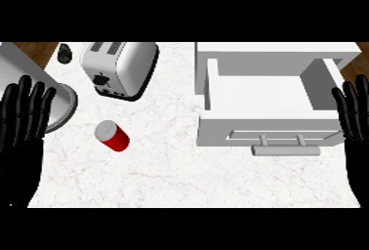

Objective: Pick up the can, place it into the drawer and close the drawer

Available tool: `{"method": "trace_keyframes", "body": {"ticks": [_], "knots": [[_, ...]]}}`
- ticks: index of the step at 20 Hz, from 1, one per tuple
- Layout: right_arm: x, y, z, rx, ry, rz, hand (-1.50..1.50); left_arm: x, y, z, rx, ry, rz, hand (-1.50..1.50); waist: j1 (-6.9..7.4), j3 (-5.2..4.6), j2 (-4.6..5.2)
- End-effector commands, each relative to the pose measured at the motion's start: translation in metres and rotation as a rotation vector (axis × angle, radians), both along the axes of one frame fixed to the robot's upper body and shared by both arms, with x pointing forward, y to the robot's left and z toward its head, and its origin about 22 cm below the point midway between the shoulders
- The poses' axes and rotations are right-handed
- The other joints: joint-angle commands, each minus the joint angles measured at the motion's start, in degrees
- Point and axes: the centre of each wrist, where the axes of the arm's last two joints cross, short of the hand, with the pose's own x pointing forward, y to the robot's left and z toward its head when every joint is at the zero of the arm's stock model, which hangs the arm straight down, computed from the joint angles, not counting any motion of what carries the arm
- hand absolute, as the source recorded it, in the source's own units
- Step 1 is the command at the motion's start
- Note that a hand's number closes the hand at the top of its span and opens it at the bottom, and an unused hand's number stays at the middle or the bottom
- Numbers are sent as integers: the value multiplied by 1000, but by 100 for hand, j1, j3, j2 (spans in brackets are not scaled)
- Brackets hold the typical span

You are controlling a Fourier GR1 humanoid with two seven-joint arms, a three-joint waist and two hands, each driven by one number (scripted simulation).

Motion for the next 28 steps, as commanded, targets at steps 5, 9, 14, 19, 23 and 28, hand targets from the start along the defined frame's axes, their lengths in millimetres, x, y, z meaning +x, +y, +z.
{"method": "trace_keyframes", "body": {"ticks": [5,9,14,19,23,28], "knots": [[6,9,-1,25,-29,25,-150,8,-25,1,-31,-17,-705,-150,-135,41,113],[1,-5,-30,70,269,-80,-150,16,17,-24,158,326,-742,-150,-105,57,144],[-26,-11,-22,67,326,-103,-150,22,65,5,194,359,-801,-150,-29,68,70],[-21,-12,-23,84,309,-106,-150,50,91,-9,161,383,-827,-150,-6,66,78],[-23,-10,-46,70,315,-96,-150,55,91,2,117,419,-798,-150,3,68,77],[-41,-36,-33,86,290,-101,-150,59,108,0,119,455,-764,-150,-3,67,73]]}}
